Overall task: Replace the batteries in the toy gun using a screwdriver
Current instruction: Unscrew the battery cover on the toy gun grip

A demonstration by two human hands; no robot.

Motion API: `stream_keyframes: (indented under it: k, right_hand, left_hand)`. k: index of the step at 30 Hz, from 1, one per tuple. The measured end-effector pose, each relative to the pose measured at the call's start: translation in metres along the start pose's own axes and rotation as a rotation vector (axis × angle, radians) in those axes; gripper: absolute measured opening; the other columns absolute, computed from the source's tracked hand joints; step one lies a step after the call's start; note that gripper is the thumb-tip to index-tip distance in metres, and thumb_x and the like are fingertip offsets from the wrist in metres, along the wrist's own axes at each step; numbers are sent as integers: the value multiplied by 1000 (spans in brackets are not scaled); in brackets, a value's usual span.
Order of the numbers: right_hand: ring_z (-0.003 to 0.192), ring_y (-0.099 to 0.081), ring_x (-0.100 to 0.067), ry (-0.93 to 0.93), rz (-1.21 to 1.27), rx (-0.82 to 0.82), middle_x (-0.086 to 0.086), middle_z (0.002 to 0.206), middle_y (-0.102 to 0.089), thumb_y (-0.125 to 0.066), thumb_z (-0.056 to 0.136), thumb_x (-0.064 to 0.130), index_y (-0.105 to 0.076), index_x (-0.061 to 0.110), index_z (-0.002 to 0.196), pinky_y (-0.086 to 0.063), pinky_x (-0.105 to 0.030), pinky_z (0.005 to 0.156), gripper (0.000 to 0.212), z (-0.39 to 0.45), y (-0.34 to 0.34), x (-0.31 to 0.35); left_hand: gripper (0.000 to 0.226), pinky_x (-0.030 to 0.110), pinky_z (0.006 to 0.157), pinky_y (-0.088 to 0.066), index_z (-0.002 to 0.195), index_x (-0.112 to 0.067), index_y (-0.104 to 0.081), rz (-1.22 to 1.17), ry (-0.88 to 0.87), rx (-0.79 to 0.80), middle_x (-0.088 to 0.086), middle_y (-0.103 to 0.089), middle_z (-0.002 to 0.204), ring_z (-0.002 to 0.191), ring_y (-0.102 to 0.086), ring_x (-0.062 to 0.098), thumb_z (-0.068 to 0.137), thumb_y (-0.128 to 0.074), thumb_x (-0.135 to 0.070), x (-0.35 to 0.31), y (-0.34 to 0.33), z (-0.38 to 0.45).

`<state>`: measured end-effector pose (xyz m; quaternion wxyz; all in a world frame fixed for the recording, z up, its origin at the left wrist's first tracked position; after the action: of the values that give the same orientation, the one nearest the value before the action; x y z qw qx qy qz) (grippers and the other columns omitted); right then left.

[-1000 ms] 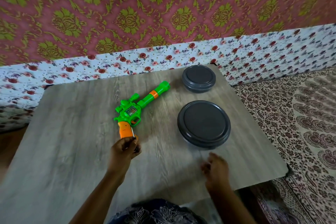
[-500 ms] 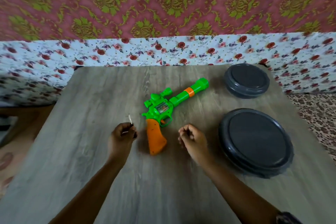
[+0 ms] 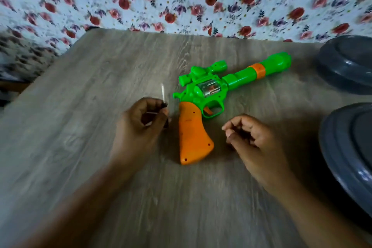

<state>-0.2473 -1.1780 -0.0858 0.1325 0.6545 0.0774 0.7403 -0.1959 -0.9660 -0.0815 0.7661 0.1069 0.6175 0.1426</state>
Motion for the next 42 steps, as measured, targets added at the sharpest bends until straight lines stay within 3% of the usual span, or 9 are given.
stream_keyframes:
  k: [8,12,17,22,24,28,31,38,42]
  right_hand:
    - [59,-52,-3,80,-51,-67,5,63,-59,-55,85,4,-60,20,73,-39,-15,55,21,1,6,5]
    - [60,-54,-6,80,-72,-100,3,63,-60,-55,84,3,-59,22,68,-38,-23,57,25,3,9,5]
    - [49,-48,1,82,-130,-108,3,60,-58,-55,86,6,-59,20,68,-39,-22,52,24,4,10,5]
    - [56,-50,-8,160,-133,-168,-3,61,-58,-59,87,16,-59,14,70,-40,-26,57,17,-5,10,19]
    - [58,-49,-8,242,-134,-175,-11,61,-59,-59,88,19,-60,11,71,-39,-25,58,19,-14,7,36]
    - [40,-36,-1,228,-2,-101,9,42,-47,-54,89,29,-57,2,70,-29,-12,45,34,-21,-4,52]
    - [43,-31,-8,153,99,-81,-14,63,-55,-53,78,51,-59,1,78,-25,-24,46,50,-20,-7,47]
    - [38,-35,-5,-26,283,15,-3,56,-54,-53,91,20,-59,11,77,-26,-15,35,17,-23,-16,33]
    - [40,-48,-6,-112,525,-7,-1,51,-62,-54,89,9,-56,9,76,-38,-15,36,13,-18,-9,27]
  left_hand:
    - [10,47,77,-57,83,-23,-58,-77,-30,-72,-10,-66,61,62,-66,8,90,-58,-16,5,13,8]
    - [17,39,70,-55,111,-10,-45,-211,10,-135,0,-57,76,60,-64,5,95,-46,-4,5,14,4]
    - [25,32,64,-56,89,-19,-44,-366,-47,-117,1,-51,76,64,-61,11,93,-45,6,-13,9,-4]
    - [15,39,71,-50,76,-24,-57,-353,-148,-17,-3,-64,72,76,-62,16,76,-70,-18,-28,6,-11]
    - [16,37,73,-50,77,-19,-60,-401,-187,36,-5,-69,72,75,-64,14,77,-73,-10,-37,2,-18]
    - [13,37,83,-55,82,-10,-61,-470,-279,135,11,-72,88,88,-69,23,77,-70,-2,-58,-8,-33]
    - [13,28,79,-56,80,-11,-62,-490,-332,186,9,-73,88,90,-71,19,72,-70,-6,-67,-14,-40]
    - [22,28,75,-57,81,-21,-63,-350,-406,200,-7,-74,83,84,-71,11,74,-73,-2,-69,-25,-45]
    - [34,30,75,-55,103,-28,-56,-31,-409,41,-12,-66,101,91,-64,12,75,-75,-21,-58,-19,-34]
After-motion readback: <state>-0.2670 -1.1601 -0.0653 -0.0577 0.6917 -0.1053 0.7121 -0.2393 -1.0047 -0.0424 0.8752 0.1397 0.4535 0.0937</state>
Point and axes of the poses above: each hand's wrist, its own z-axis towards the middle knuckle, its own y-axis out of the back of the hand, x = y × z, the point moved 9 cm from there along z, towards the middle knuckle
